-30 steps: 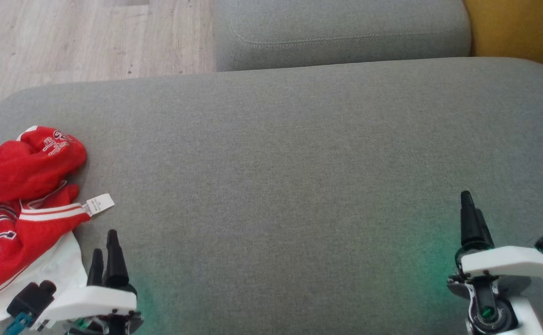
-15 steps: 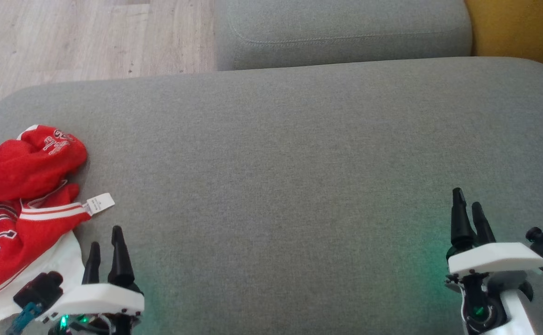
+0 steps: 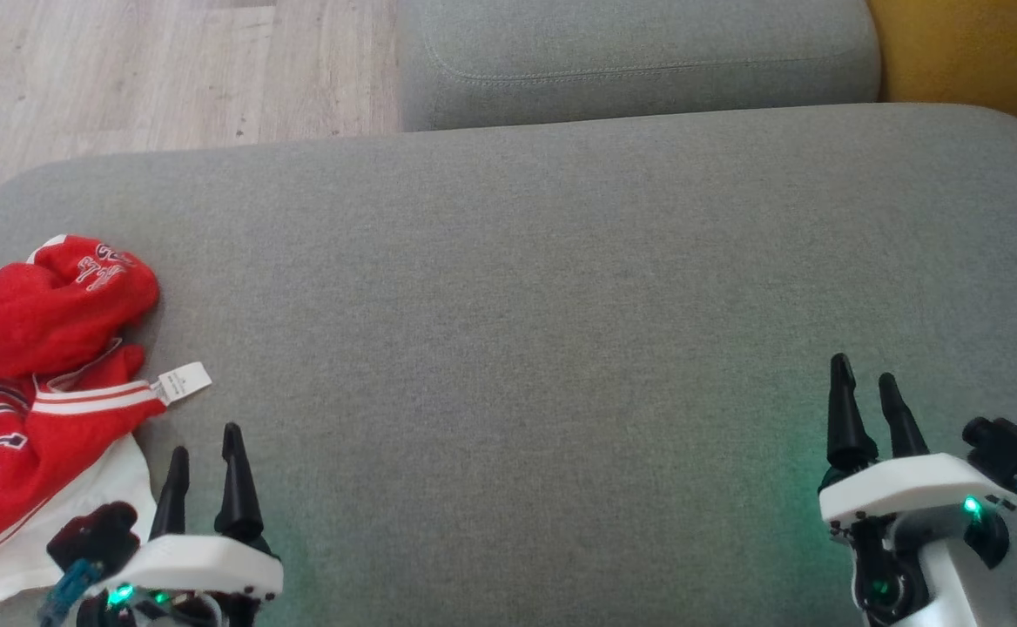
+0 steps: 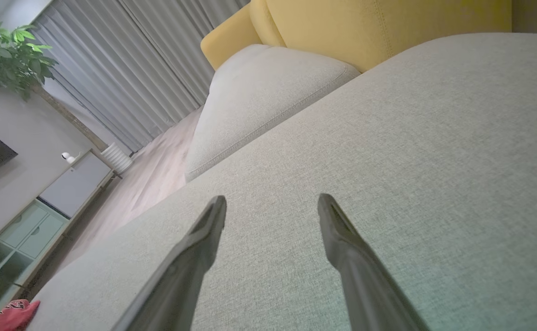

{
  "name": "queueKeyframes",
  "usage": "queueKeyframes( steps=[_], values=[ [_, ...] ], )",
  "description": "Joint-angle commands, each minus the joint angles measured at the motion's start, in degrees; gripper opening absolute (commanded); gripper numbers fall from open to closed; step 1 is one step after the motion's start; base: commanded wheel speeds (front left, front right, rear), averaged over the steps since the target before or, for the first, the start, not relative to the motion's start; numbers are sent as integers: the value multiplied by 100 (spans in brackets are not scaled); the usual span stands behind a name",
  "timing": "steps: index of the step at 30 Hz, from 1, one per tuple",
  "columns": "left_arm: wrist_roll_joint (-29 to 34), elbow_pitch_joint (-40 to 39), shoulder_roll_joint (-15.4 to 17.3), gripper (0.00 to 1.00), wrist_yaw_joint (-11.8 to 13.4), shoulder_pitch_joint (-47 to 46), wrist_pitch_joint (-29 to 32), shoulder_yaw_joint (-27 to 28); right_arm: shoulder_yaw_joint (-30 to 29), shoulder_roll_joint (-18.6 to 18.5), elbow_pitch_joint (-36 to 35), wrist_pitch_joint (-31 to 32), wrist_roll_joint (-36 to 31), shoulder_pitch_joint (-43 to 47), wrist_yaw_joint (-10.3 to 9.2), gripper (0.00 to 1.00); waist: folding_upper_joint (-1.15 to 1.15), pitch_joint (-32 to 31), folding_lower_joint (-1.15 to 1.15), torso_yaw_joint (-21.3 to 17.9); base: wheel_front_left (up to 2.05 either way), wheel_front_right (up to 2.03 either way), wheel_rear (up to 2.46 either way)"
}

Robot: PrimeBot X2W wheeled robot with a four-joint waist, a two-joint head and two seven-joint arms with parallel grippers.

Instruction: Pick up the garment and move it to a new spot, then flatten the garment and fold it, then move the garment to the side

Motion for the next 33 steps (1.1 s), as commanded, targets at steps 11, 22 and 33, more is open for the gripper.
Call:
queueKeyframes(
  steps=[11,22,33],
  values=[
    [967,-47,141,100,44,-509,-248,58,104,-3,-53,-264,-951,-546,63,100,0,37,0,-8,0,0,0],
    [1793,141,195,100,82,-837,-433,15,138,-6,128,-450,-1823,-937,72,100,0,54,0,-2,0,0,0],
    [2510,318,136,100,200,-745,-617,69,101,-3,418,-636,-2743,-910,80,100,0,27,0,4,0,0,0]
  ],
)
